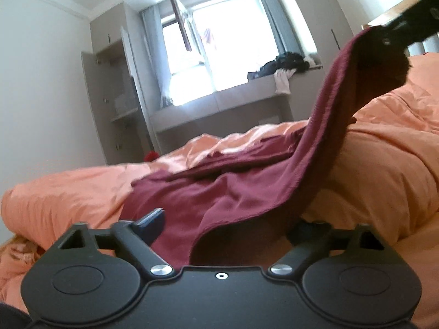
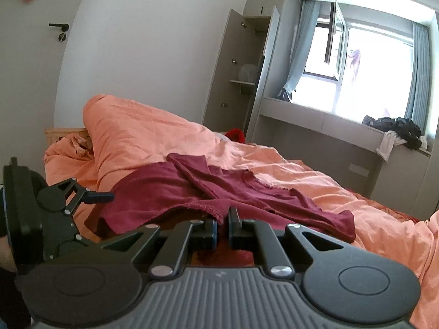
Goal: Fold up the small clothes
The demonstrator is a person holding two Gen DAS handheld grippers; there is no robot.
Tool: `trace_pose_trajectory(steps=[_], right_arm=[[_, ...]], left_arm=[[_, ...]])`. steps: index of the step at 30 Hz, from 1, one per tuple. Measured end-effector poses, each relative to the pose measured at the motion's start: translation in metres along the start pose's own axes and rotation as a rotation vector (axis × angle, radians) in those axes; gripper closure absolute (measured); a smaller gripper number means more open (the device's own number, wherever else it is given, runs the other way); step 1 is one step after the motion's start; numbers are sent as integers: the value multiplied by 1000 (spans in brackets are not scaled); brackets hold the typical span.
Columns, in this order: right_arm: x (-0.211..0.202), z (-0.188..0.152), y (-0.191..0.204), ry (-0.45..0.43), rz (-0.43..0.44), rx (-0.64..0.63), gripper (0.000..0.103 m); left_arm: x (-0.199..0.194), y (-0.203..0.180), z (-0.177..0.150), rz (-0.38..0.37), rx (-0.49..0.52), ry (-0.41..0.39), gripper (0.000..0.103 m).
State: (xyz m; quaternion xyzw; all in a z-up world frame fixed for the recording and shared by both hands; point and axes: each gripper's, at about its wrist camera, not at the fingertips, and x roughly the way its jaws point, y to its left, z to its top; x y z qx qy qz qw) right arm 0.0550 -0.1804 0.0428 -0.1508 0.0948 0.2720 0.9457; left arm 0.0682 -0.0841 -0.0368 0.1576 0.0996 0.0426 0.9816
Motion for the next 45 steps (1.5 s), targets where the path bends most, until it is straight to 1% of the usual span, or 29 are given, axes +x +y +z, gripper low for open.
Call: trace_pose_trajectory(steps=[2,4,8,10,13,17,20,23,25,29,30,32,34,35,38,39,41,42,43,45], right_arm=[[-2,2,0,-10,-10,-6,96],[-5,3,-2,-24,-24,-4,96],[-13,6,-8,-69,-59,30,97],[-16,6,-11,-83,-64,49,97],[-17,4,-13,-88,-66,58,97],[-17,4,-18,-101,-73,82,97],[-16,9,-21,-113,-78,93,97],[-14,13,-22,-118,-85,86,97],[-13,15,-24,-119,-86,90,97],[-11,22,-27,-124,-88,96,97],[-10,23,-27,-125,-88,97,97],[-8,27,-27,-126,-87,96,97],[-7,31,-26,-128,-89,92,97],[-8,32,-26,-130,-88,92,97],[-7,36,-27,-130,-88,91,97],[-6,39,-28,-131,-89,89,97],[-5,43,-30,-132,-89,88,97],[-4,46,-30,-131,-89,88,97],[-4,48,-31,-131,-91,87,97],[-3,50,-32,-133,-92,87,97]], left_arm=[[-3,0,0,5,11,-6,42],[-2,3,-2,25,25,14,52],[8,19,-14,78,47,88,62],[8,29,-20,116,52,115,64],[7,44,-25,166,30,150,64],[4,48,-30,179,16,191,63],[-3,46,-31,185,24,181,63],[-11,44,-31,208,42,165,63],[-14,47,-31,216,31,164,63],[-24,50,-30,197,4,154,59],[-24,49,-30,196,9,150,58],[-21,45,-31,194,31,151,49],[-15,41,-34,193,64,160,44],[-12,37,-35,193,86,171,42],[-2,27,-38,194,140,185,41],[-1,24,-38,204,150,177,40],[1,19,-37,246,165,161,30],[3,18,-36,276,171,152,27],[4,15,-35,311,184,141,25],[3,11,-35,350,216,118,24]])
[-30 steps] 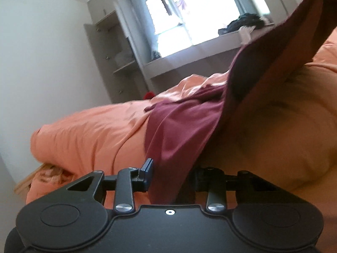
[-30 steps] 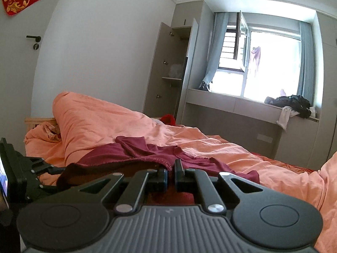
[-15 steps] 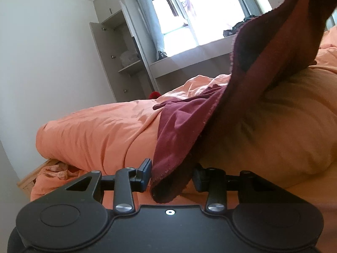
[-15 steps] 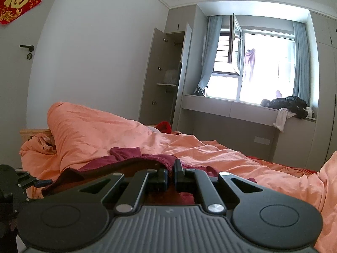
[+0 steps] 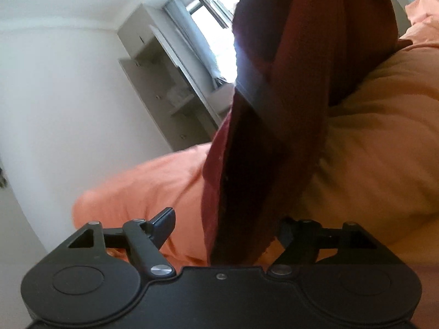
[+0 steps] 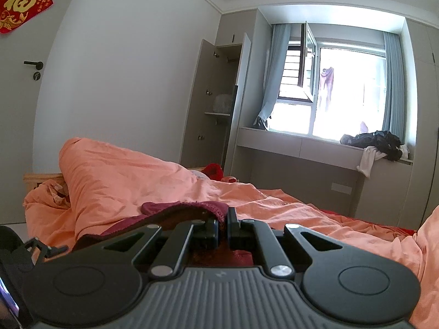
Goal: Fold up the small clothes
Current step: 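Grasp the lifted shirt with the left gripper while the right gripper holds it up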
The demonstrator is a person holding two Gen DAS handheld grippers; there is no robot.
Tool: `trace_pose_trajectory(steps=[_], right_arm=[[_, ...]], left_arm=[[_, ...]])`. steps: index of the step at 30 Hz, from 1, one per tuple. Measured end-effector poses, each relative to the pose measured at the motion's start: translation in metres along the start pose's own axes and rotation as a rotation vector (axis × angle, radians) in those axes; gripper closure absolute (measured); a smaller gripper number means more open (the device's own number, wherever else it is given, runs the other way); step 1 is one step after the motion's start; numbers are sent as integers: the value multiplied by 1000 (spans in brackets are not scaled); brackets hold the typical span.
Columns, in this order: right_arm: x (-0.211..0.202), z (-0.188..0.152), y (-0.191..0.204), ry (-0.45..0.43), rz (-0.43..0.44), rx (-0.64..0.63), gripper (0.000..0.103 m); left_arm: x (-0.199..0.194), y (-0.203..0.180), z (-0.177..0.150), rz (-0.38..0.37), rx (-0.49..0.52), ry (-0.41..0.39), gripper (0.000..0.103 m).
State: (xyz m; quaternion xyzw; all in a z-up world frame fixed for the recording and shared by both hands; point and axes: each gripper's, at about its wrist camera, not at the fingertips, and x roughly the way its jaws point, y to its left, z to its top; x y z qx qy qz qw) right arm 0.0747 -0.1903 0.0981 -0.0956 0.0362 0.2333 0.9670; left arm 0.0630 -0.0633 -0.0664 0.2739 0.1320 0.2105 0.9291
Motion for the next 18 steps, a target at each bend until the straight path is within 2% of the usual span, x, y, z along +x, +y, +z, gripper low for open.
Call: trace_pose_trajectory(steps=[6,14,16,18], right_arm=[[6,6,-1,-7,4,1,97],[12,10,-6,-18,2,21,97],[13,13,-9,-22,0,27,97],[13,14,-12,-25,-2,33,97]], left_arm=[[-11,-19,-1,-11,75,-50,21],[-10,-24,-5,34,107,-57,22],[-13,-28,-8,33,134,-69,25],[-16,-27,-9,15,140,-76,37]])
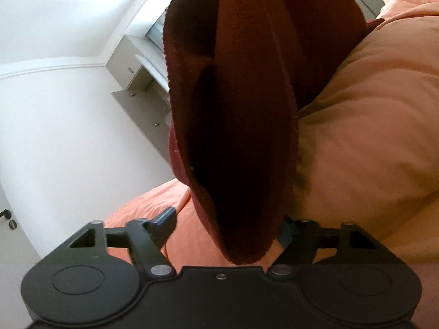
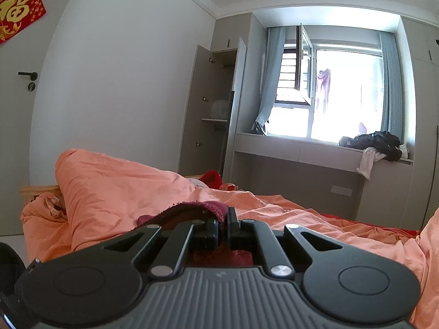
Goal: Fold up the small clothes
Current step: 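Grasp the lifted shirt with the left gripper while the right gripper holds it up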
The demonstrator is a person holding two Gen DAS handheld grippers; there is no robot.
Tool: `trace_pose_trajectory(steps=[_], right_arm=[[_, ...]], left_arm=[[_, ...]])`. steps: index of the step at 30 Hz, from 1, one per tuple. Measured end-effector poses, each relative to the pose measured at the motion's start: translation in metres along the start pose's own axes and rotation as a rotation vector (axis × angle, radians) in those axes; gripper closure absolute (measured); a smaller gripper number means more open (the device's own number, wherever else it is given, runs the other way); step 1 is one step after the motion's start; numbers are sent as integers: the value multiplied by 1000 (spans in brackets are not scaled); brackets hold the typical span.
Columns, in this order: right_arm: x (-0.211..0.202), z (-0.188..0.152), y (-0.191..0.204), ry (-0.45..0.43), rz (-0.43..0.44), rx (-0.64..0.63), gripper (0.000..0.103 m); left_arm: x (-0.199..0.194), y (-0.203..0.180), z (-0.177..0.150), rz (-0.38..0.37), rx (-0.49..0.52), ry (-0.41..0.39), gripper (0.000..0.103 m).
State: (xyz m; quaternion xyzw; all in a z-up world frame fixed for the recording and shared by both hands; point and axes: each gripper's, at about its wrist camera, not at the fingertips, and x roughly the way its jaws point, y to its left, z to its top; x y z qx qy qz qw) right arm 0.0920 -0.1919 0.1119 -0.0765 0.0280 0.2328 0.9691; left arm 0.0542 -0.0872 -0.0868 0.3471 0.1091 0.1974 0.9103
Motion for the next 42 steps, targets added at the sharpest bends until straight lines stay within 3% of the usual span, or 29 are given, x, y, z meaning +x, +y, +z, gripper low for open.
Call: trace_pose_trajectory(steps=[2,3,4,5,10,15,20,31,36,42], right_arm=[[0,-1,-2,0,-1,5,97],[-1,-2,-2,1,-1,5,97],[-2,-3,-3,3,-2,4,97],[-4,-4,-3,6,-4,3,97],[-24,-25,-1,25,-41,-38,97],[-55,-64,11,27,-67,-42,97],[-98,-91,27,-32,-153,-30,98],[-212,-69,66,-122,-199,-66,98],[-205,-53,62,-166,-215,-89,98],[-133,-31,32,-177,-286,-157,98]], left_arm=[[-2,4,-2,-11,0,-1,66],[-2,8,-2,-10,1,0,76],[7,16,-2,-10,-9,-4,93],[4,24,-3,-11,-34,-16,97],[-14,79,-4,14,-166,-136,99],[-20,140,-1,-84,-331,-152,99],[-52,170,0,-139,-350,-218,99],[-148,239,3,-276,-444,-239,99],[-131,248,21,-296,-462,-242,99],[-60,234,66,-275,-438,-239,99]])
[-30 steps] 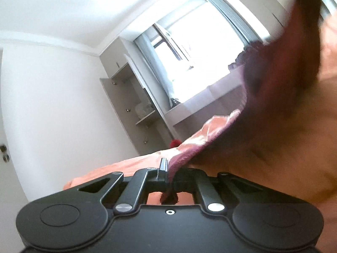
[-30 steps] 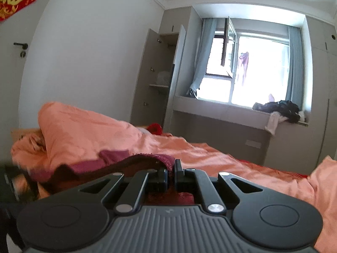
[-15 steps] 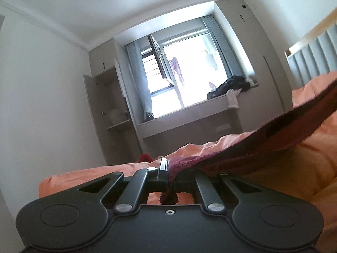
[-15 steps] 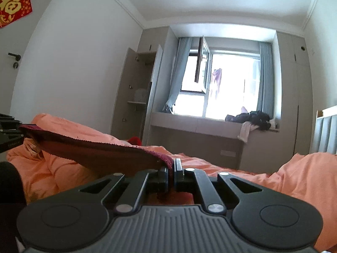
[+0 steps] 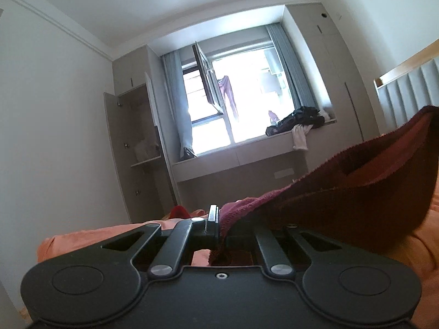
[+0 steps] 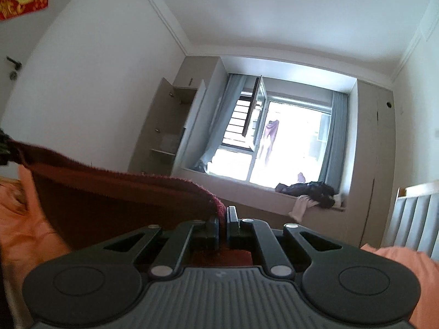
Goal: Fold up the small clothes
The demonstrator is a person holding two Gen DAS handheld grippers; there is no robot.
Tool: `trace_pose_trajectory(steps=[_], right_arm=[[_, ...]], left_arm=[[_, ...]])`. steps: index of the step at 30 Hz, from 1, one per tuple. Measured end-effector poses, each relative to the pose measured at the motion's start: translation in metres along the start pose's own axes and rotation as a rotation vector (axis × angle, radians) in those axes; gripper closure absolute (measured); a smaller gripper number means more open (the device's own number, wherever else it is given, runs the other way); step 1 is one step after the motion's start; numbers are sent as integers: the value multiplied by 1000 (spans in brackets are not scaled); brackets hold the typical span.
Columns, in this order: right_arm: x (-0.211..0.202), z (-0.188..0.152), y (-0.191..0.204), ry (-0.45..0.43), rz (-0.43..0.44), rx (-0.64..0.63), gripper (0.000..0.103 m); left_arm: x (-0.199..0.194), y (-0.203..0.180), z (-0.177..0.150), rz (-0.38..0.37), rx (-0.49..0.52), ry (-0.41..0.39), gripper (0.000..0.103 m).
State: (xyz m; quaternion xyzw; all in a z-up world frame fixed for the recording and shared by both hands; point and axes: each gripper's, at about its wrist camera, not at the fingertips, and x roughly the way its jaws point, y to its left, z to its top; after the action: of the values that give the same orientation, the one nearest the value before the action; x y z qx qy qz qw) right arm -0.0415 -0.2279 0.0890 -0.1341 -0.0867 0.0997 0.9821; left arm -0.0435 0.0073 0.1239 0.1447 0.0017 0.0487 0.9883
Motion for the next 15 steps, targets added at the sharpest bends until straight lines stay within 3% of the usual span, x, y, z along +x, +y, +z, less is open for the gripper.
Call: trace_pose_trajectory(steps=[7,15], right_arm=[[125,-14,3,83,-57,-77,98],[243,-70,6,203,-47,-67,98]], left_arm=[[134,-9,13,23,29,88,98],[282,-16,-32,9,-1,324,98]])
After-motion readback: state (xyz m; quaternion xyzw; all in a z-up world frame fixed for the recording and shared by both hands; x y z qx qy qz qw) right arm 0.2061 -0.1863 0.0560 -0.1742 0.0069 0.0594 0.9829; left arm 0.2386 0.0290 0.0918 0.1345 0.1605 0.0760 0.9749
